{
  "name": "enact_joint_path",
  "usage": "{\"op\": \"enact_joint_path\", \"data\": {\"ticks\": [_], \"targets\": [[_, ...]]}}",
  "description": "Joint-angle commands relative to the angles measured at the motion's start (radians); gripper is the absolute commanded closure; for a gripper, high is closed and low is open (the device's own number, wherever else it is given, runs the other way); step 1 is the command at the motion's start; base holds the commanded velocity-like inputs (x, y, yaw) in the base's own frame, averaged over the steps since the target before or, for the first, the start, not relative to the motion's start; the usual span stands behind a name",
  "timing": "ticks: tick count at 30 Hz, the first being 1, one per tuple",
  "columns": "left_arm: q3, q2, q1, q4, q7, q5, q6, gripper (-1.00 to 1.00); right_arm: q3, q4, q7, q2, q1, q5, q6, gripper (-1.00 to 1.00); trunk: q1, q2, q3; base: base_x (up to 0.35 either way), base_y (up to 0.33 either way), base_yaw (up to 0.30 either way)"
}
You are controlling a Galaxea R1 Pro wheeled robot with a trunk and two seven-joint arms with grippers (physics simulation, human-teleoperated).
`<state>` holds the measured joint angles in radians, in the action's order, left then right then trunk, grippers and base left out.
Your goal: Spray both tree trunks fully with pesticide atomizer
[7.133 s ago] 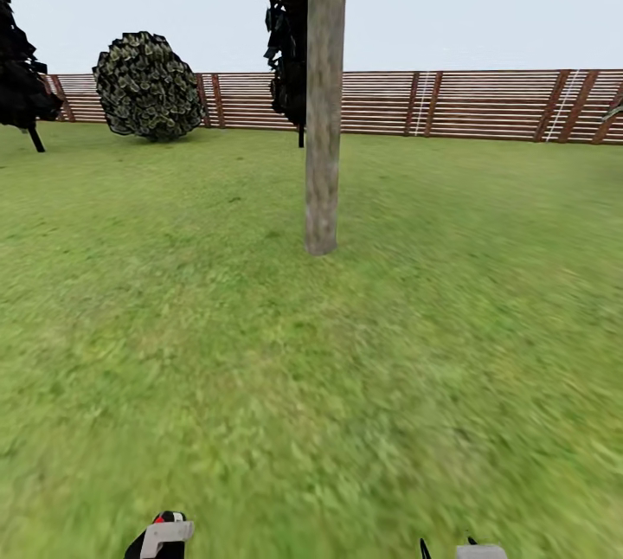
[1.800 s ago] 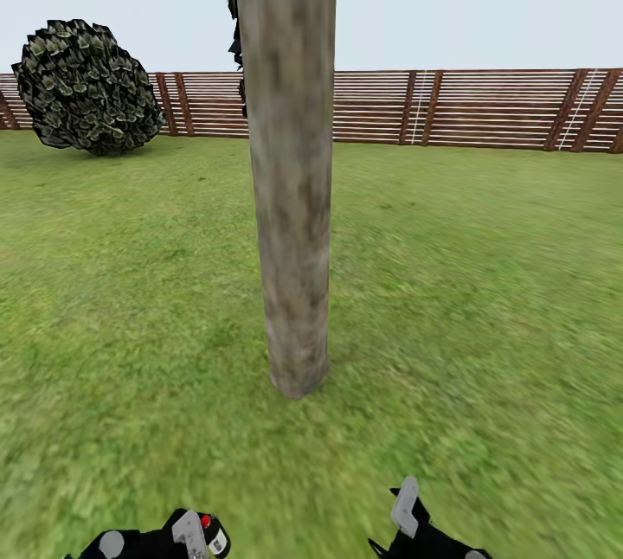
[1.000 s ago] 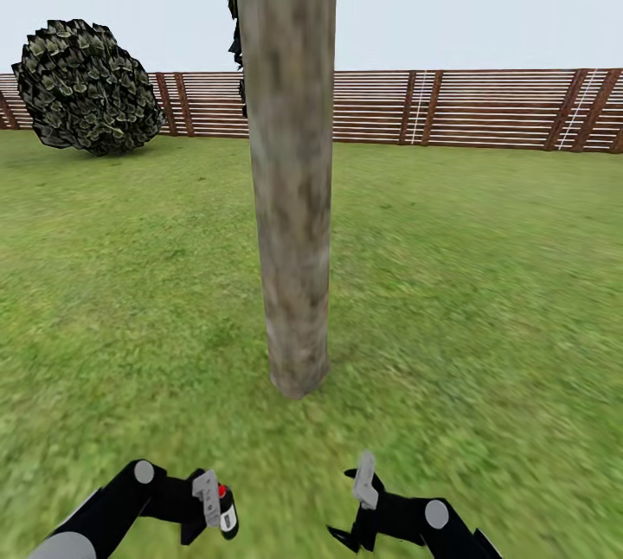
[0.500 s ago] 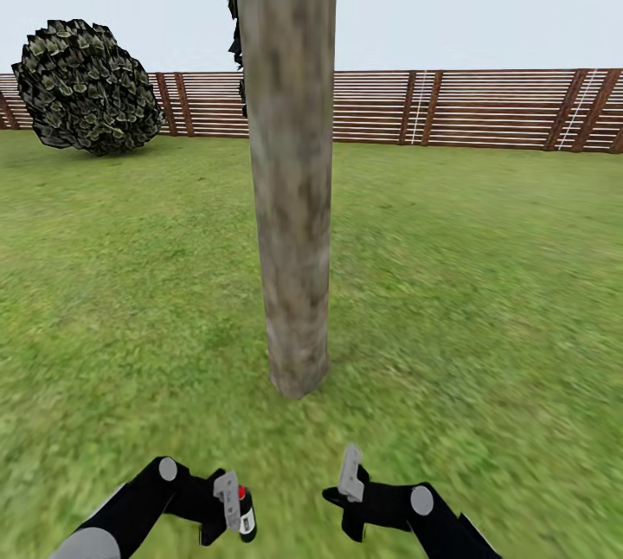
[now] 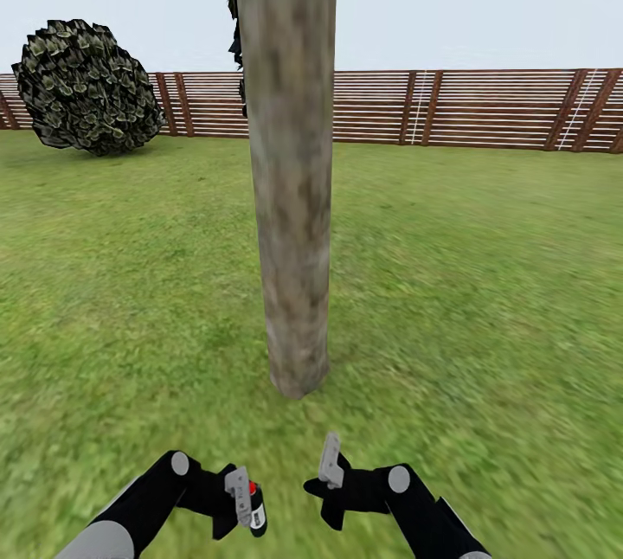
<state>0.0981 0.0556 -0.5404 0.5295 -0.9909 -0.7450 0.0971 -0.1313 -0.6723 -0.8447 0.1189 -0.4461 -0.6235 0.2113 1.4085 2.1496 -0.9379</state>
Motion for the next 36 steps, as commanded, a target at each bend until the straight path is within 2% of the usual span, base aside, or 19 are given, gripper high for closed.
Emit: {"op": "enact_joint_path", "data": {"ticks": [1,10,12,15,17,31,36], "targets": [[0.003,0.000,-0.003,0.001,0.000,-0.007,0.010,1.00,0.001,-0.002,-0.001,0.001,0.000,-0.010,0.006,1.00,0.000,0.000,-0.001,0.000,0.000,0.000],[0.002,-0.018,-0.016,0.001,0.000,-0.008,0.008,1.00,-0.002,-0.008,-0.003,0.001,0.000,-0.010,0.006,1.00,0.000,0.000,-0.001,0.000,0.000,0.000],[0.002,-0.020,-0.021,0.001,0.001,-0.008,0.008,1.00,-0.021,-0.009,-0.003,0.001,0.000,-0.010,0.006,1.00,0.000,0.000,-0.001,0.000,0.000,0.000],[0.002,-0.023,-0.025,0.001,0.003,-0.008,0.006,1.00,-0.071,-0.013,-0.002,0.001,0.000,-0.008,0.006,1.00,0.000,0.000,-0.001,0.000,0.000,0.000],[0.002,-0.024,-0.025,0.001,0.004,-0.008,0.006,1.00,-0.081,-0.025,-0.002,0.001,0.000,-0.007,0.005,1.00,0.000,0.000,-0.001,0.000,0.000,0.000],[0.002,-0.023,-0.023,-0.001,-0.007,-0.004,0.014,1.00,-0.088,-0.041,-0.002,0.001,0.000,-0.007,0.004,1.00,0.000,0.000,-0.001,0.000,0.000,0.000],[-0.001,-0.021,-0.021,-0.001,-0.075,0.001,0.022,1.00,-0.088,-0.041,-0.002,0.001,0.000,-0.007,0.005,1.00,0.000,0.000,-0.001,0.000,0.000,0.000]]}}
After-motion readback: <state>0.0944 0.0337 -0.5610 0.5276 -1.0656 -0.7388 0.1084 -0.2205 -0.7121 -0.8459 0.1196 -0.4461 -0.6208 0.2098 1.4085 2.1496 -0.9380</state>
